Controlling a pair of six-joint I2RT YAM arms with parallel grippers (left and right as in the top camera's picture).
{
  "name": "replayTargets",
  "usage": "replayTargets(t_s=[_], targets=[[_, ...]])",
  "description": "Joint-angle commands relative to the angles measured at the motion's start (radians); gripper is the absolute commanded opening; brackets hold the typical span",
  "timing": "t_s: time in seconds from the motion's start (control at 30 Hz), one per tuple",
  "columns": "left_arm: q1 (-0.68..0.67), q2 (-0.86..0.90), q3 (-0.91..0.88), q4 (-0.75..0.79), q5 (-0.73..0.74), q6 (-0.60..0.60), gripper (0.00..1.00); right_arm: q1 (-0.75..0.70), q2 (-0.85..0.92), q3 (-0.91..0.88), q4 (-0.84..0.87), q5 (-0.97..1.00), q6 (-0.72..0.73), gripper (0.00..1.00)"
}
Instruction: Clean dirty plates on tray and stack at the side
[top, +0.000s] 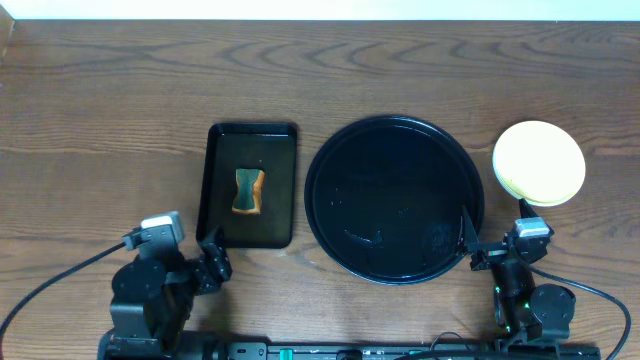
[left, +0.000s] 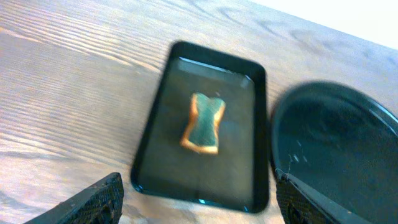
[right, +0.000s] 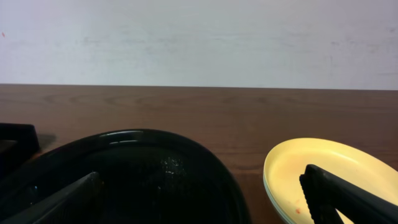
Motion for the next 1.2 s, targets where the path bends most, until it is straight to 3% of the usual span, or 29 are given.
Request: replayTargets(t_s=[0.0,0.33,0.57,0.67,0.83,0.9,1.17], targets=[[0.059,-0.060,-0.067,0.035,-0.016,0.020,0.79,0.015,-0.005,-0.001,-0.004,-0.001,-0.014,0.99],[0.119,-0.303,-0.377,0.381,-0.015,0.027,0.79,0.015,-0.005,-0.001,-0.004,-0.001,-0.014,0.99],[0.119,-0.313,-0.568,0.795,0.032,0.077,0.79,0.015,-0.005,-0.001,-0.004,-0.001,-0.014,0.99],[0.119,-0.313,-0.636,0.903,0.043,0.095,0.79,0.015,-0.005,-0.001,-0.004,-0.001,-0.014,0.99],[0.117,-0.313,-0.636,0.821,0.087,0.194,0.79,0.015,-0.005,-0.001,-0.004,-0.001,-0.014,0.99],[0.117,-0.313,-0.636,0.746,0.086,0.192,0.79,0.015,-0.005,-0.001,-0.004,-0.001,-0.014,0.99],[0.117,-0.310,-0.636,0.752,0.087,0.185,0.79,0.015,-0.005,-0.001,-0.004,-0.001,-0.014,0.99]])
